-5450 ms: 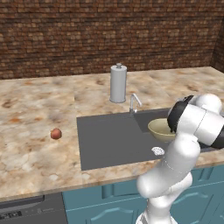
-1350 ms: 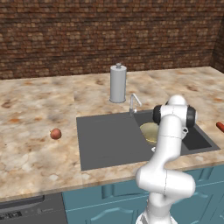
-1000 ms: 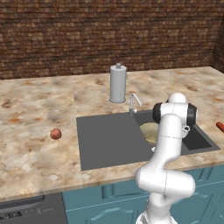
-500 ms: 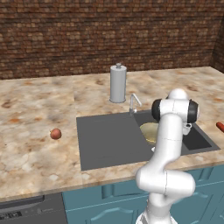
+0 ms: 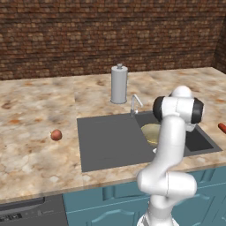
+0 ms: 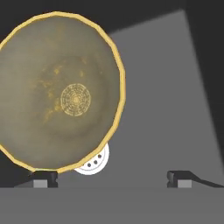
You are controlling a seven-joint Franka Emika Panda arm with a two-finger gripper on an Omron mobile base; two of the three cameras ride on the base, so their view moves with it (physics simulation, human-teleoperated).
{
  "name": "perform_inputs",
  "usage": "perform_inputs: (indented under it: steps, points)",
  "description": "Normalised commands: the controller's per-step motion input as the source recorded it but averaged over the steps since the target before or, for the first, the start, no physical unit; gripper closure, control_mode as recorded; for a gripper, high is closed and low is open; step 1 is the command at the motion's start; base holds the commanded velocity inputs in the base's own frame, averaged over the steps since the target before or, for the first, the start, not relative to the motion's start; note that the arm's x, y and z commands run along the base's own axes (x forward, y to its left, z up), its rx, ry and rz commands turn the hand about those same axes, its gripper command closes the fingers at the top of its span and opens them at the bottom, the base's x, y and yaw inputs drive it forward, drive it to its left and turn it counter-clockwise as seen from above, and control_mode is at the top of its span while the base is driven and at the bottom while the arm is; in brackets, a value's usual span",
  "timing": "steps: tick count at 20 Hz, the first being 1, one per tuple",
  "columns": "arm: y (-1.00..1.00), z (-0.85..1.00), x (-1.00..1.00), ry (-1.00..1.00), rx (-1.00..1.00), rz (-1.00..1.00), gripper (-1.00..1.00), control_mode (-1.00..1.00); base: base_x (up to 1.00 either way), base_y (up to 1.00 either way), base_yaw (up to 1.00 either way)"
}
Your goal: Remove the carrot and onion from the sink. Then move the bowl and cup from the counter to the sink for washing.
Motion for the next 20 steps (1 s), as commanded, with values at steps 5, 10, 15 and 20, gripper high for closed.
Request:
perform_inputs:
  steps: [5, 10, 15, 20]
  points:
    - [0.09, 0.37, -0.27, -0.18, -0.14, 0.08, -1.0, -1.0, 0.0, 0.0, 0.0]
    - [0.13, 0.35, -0.29, -0.18, -0.1, 0.0, -1.0, -1.0, 0.0, 0.0, 0.0]
    - [0.13, 0.33, -0.33, -0.12, -0.04, -0.03, -1.0, -1.0, 0.0, 0.0, 0.0]
    - [0.14, 0.39, -0.26, -0.02, 0.0, -0.07, -1.0, -1.0, 0.0, 0.0, 0.0]
